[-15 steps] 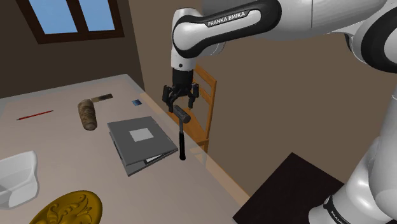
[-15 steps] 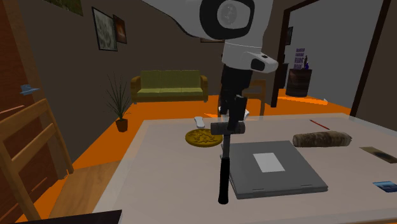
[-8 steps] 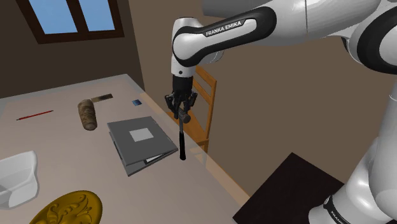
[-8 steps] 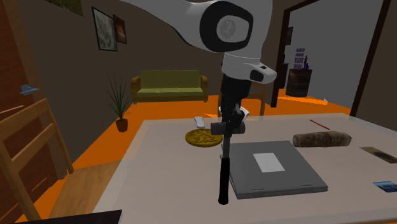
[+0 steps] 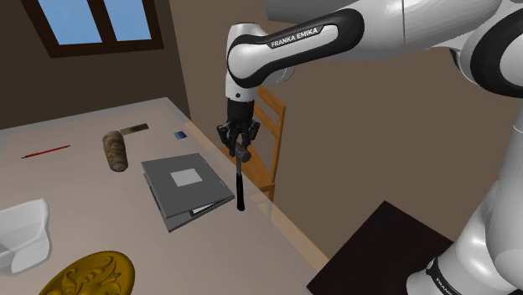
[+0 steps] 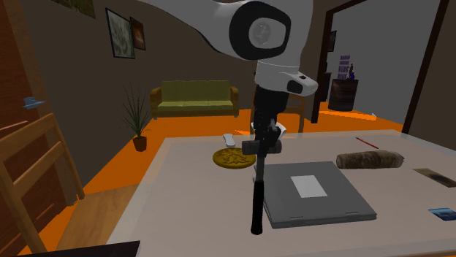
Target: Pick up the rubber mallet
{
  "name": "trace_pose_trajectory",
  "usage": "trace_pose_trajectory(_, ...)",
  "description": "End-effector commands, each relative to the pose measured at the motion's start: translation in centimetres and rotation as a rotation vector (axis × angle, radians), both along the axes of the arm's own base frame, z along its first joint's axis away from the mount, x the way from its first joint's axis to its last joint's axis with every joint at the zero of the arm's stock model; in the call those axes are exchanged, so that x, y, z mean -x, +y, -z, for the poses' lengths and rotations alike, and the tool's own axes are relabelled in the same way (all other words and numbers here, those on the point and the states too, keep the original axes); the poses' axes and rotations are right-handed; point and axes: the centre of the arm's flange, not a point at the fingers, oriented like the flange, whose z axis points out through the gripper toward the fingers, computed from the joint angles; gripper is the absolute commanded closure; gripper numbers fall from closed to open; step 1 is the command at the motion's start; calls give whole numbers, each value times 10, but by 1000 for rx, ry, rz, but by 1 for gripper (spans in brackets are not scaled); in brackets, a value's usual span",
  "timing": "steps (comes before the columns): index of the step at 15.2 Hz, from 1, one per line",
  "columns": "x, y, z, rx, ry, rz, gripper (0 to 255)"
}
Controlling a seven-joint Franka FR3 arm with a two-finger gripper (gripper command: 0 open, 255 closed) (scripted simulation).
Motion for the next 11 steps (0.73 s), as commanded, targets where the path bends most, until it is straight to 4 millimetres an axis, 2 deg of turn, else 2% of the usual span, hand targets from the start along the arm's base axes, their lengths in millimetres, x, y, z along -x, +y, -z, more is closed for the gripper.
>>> trace_pose_trajectory(1,0,0,-5,0,1,0,255)
trace_pose_trajectory(11,0,0,-58,0,1,0,255)
